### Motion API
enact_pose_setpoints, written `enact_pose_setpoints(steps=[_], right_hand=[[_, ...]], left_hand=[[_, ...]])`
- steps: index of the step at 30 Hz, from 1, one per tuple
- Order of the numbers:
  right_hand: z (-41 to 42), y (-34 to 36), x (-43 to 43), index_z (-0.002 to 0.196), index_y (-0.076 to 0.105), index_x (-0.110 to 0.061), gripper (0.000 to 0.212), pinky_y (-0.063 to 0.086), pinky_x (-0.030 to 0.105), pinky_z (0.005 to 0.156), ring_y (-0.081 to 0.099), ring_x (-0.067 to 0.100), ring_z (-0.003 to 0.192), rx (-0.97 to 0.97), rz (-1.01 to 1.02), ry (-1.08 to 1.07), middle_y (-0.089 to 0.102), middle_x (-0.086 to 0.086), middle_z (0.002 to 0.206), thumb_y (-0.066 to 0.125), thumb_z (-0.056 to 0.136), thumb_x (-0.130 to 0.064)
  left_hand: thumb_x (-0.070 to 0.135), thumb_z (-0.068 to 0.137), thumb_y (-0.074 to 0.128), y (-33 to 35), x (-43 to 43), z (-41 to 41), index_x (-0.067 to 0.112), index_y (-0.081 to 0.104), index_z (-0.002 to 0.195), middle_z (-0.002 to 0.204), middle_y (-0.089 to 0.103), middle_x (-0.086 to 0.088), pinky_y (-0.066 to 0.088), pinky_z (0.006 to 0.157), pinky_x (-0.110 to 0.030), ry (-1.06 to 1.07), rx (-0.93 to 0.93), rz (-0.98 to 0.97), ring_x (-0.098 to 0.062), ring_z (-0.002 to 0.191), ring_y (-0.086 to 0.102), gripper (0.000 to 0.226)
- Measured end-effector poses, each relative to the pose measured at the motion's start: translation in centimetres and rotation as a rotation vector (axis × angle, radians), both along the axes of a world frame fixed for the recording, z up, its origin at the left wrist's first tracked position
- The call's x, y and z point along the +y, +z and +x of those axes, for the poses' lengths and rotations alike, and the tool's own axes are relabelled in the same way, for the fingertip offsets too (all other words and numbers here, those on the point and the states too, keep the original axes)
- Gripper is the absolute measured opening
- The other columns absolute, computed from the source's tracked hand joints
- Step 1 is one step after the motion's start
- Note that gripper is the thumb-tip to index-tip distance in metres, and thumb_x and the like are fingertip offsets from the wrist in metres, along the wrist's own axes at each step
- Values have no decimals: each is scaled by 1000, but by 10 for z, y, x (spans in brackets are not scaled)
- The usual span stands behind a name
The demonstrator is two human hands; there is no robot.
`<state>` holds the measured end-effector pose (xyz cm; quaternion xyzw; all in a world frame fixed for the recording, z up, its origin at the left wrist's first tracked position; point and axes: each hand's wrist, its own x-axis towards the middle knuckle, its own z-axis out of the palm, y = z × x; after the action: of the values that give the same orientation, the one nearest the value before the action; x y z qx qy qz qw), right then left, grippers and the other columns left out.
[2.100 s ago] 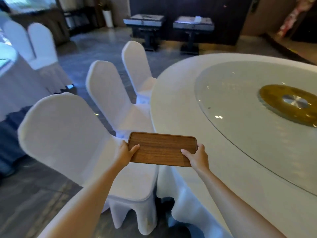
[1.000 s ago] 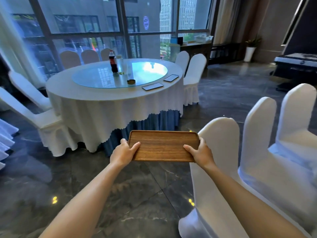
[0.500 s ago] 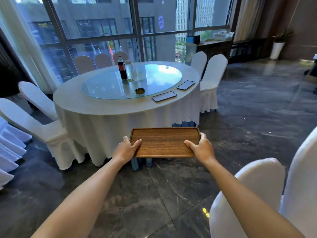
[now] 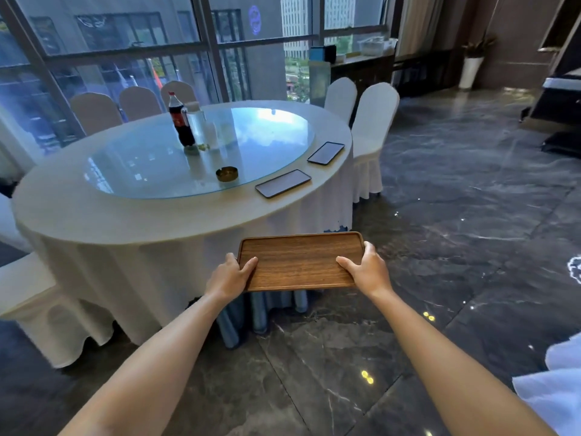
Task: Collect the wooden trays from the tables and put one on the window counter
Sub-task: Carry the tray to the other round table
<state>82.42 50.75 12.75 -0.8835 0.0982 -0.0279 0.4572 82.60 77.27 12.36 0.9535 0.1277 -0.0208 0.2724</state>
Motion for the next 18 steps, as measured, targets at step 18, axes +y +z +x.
enact_pose_setpoints(steps=[18], right_hand=[[301,-15,23,140,29,-5,73,43,39,96,52,30,118,66,-33,50,52,15,131,66,83,-34]], left_hand=[[46,95,30,-36,24,287,5,45,111,108,64,-19,43,76,-37,46,31,-8,-36,99,60,46]])
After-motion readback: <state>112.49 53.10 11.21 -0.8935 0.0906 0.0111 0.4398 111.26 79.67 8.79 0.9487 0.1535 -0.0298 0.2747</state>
